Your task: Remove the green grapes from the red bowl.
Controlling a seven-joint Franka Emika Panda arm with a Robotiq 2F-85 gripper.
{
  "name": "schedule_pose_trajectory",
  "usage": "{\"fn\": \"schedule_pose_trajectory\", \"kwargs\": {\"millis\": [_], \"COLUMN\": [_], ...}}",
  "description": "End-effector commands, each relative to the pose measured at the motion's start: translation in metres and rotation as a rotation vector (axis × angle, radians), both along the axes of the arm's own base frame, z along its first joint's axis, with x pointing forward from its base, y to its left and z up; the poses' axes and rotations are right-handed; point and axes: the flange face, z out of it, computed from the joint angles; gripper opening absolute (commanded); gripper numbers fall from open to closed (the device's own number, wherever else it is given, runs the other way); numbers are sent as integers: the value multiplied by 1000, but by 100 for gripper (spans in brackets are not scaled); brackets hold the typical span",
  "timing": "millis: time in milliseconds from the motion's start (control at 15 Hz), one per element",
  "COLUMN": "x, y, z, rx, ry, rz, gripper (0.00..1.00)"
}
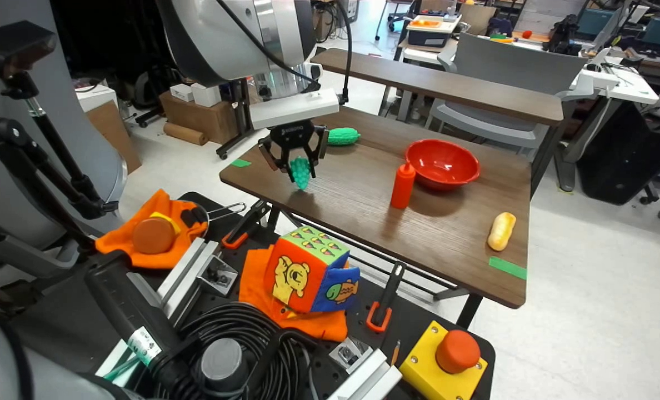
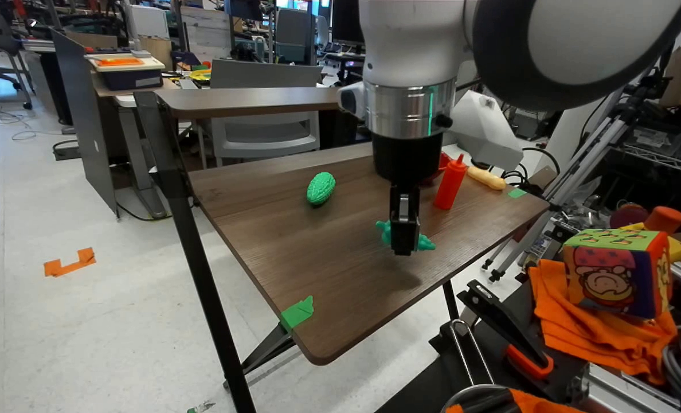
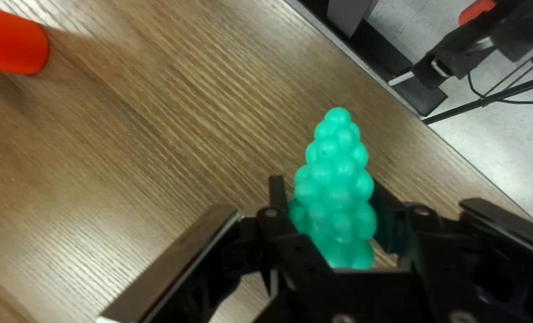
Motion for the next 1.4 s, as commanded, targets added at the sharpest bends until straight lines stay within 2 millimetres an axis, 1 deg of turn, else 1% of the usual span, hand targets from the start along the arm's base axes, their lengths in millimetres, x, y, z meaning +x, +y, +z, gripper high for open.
{"fn": "schedule_pose_trajectory", "kwargs": {"millis": [0, 133, 200, 267, 333, 533, 600, 733, 800, 933, 1067, 1200, 1267, 1333], "x": [8, 10, 9, 9, 9, 9, 4, -5, -9, -22, -31, -43, -24, -25], "y": [15, 16, 16, 16, 15, 6, 0, -7, -11, -23, -30, -45, -32, -36], "z": [-12, -22, -27, -32, -35, -33, -28, -15, -4, 30, 57, 88, 57, 70], "rx": [-1, -15, -24, -28, -31, -31, -31, -15, -1, 51, 109, 165, 123, 127], "ry": [-12, 7, 16, 19, 24, 32, 43, 48, 50, 55, 130, 198, 162, 158], "rz": [31, 27, 28, 31, 29, 12, 12, 13, 22, 26, 10, -49, -44, -46], "gripper": [18, 19, 68, 69, 74, 97, 100, 100, 100, 100, 100, 100, 100, 100]}}
